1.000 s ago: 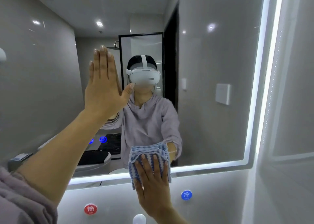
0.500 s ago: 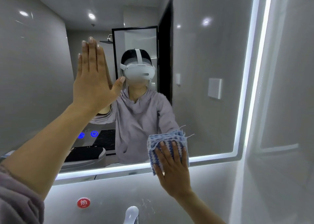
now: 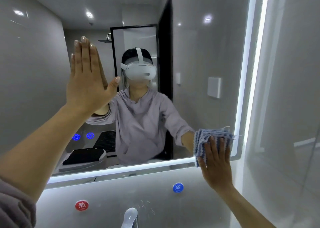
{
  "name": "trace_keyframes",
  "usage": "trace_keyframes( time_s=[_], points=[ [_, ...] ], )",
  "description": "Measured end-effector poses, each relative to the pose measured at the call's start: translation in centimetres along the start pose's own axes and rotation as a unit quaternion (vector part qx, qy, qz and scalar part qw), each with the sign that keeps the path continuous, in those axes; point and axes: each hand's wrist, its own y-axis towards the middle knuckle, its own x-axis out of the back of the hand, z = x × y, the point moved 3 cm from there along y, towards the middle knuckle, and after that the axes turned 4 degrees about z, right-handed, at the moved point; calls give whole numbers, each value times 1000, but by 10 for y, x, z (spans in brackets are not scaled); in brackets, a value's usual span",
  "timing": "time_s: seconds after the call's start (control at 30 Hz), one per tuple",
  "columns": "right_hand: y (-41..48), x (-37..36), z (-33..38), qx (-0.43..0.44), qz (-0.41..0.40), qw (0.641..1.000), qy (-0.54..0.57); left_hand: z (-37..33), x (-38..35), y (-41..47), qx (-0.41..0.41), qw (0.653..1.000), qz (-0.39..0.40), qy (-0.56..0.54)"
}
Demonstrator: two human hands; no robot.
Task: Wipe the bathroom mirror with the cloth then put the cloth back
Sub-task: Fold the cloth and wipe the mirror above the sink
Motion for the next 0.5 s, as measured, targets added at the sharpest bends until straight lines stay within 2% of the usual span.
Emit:
trace_keyframes(
  time_s=[0.1, 0.27, 0.5],
  points=[
    [-1, 5, -20, -26, 16, 1000, 1, 0, 0, -1, 4, 1000, 4, 0],
    [-5, 10, -50, -152, 70, 985, 40, 1, 0, -1, 8, 1000, 5, 8],
    [-4, 13, -51, -161, 89, 982, 41, 2, -2, 0, 3, 1000, 0, 2]
  ],
)
